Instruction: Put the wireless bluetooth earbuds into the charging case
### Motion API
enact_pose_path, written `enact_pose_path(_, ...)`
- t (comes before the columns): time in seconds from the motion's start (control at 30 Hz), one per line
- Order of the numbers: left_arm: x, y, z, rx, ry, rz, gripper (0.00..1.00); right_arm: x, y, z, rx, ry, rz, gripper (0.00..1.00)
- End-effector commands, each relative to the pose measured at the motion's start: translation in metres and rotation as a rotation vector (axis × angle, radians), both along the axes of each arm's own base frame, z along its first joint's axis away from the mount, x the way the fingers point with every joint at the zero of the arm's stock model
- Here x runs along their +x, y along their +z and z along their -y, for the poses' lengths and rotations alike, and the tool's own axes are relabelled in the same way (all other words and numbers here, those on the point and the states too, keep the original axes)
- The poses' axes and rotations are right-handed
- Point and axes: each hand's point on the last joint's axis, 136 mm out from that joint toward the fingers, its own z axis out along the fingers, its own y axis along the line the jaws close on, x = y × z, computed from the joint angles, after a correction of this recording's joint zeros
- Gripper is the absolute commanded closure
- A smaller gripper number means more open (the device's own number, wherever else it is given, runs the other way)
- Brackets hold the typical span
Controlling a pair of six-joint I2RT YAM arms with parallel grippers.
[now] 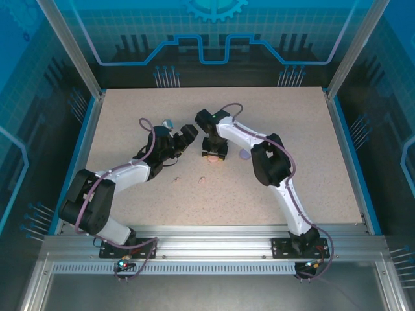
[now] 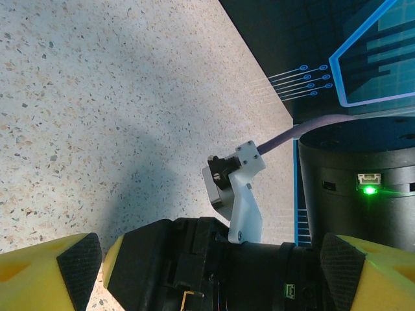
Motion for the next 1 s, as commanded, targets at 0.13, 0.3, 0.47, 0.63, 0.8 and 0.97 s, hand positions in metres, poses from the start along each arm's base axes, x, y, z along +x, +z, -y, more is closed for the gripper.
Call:
enact_pose_path(0.13,0.001,0.008,-0.005,-0.011,0.021,0.017,0.08,-0.010,-0.014,0.017,-0.162,0.163,-0.050,0.41)
enact_pose_path(0.3,0.000,0.009,-0.005,-0.009,0.022,0.018,0.08,-0.010,-0.010,0.009,-0.117,0.126,-0.043,0.36)
enact_pose_path(0.47,0.001,0.009,-0.005,-0.009,0.022,0.017,0.08,-0.014,-0.009,0.000,-0.033,-0.046,-0.081,0.32)
enact_pose_path(0.63,0.002,0.011,-0.004,-0.011,0.020,0.020,0.08,-0.020,-0.010,0.001,0.036,-0.302,-0.119,0.27)
enact_pose_path(0.8,0.002,0.011,-0.003,-0.015,0.016,0.020,0.07,-0.013,0.001,0.006,-0.002,-0.375,-0.096,0.26)
enact_pose_path(0.97,0.003,0.011,-0.003,-0.015,0.013,0.025,0.08,-0.010,-0.001,0.007,-0.001,-0.411,-0.118,0.28)
